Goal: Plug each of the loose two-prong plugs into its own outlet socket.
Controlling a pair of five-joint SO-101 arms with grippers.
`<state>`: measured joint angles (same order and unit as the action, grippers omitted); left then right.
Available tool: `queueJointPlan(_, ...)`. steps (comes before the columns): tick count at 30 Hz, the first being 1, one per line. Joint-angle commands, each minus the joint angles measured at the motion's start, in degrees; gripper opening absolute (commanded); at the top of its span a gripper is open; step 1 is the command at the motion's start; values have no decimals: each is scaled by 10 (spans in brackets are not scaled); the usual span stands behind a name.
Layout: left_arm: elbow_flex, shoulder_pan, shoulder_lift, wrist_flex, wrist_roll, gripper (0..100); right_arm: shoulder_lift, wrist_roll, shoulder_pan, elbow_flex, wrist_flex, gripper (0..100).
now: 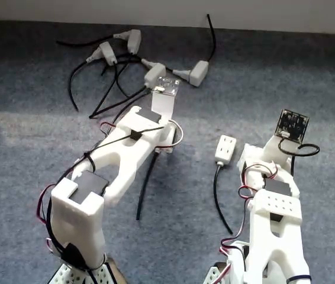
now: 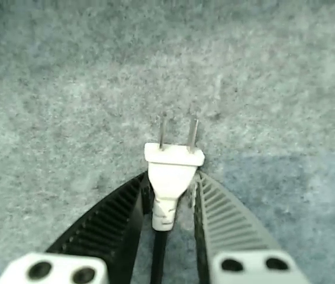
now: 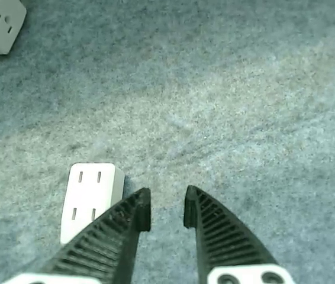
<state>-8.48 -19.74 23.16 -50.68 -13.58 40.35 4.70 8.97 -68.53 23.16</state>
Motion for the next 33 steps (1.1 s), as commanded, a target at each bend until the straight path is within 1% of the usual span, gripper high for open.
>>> queueJointPlan(1,8,0,-7,12,-5,81,15,5,-5,4,-12,109)
queueJointPlan(13,9,7,-13,13,-20,81,15,5,-5,4,-12,109)
queueJointPlan(20,23,26,-7,15,-18,82,15,5,-5,4,-12,109)
queueJointPlan(22,23,27,-7,16,-18,106,15,5,-5,4,-12,109)
queueJointPlan(26,18,27,-7,13,-18,228,15,5,-5,4,-12,109)
queueJointPlan(28,18,27,-7,13,-19,273,15,5,-5,4,-12,109)
queueJointPlan(30,18,27,-7,15,-21,292,15,5,-5,4,-12,109)
queueJointPlan(33,23,23,-9,14,-23,291,15,5,-5,4,-12,109)
